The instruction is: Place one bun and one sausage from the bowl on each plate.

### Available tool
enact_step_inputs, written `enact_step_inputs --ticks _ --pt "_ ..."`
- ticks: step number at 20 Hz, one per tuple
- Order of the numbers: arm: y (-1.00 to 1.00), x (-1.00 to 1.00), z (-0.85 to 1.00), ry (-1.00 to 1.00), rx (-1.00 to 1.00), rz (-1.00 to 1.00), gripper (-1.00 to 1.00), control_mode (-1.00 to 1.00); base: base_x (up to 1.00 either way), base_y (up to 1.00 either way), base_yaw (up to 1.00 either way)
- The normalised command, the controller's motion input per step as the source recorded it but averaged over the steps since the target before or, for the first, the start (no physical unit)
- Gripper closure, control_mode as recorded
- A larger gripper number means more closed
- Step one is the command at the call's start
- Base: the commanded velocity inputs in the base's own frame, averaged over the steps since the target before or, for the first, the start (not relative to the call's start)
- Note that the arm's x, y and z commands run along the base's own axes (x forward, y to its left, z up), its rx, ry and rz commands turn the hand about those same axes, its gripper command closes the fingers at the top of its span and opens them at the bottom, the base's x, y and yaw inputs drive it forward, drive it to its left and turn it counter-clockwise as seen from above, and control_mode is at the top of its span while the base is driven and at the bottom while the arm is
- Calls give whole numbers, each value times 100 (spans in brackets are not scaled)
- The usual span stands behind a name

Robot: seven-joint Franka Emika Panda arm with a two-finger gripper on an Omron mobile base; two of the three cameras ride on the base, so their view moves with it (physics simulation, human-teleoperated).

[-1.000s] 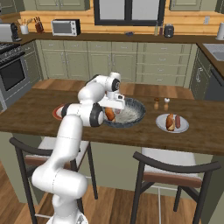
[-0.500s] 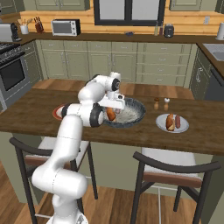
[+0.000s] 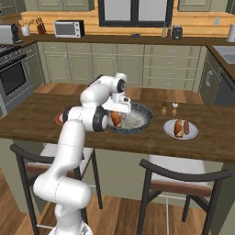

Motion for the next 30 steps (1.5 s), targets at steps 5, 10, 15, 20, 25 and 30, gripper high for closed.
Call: enact_step_inputs --ticks 5,10,15,20,25,30 --pt "22 -59 28 -3 0 0 100 -100 0 0 0" --pt "85 -36 31 -16 -4 0 100 -100 0 0 0" --pt "85 -12 49 -10 -5 -5 100 -100 0 0 0" --pt "100 -2 8 -5 -6 -12 100 -100 0 0 0" --pt "80 36 0 -5 -2 -19 100 -100 0 0 0" --pt "27 68 -2 0 -1 -3 100 -100 0 0 0"
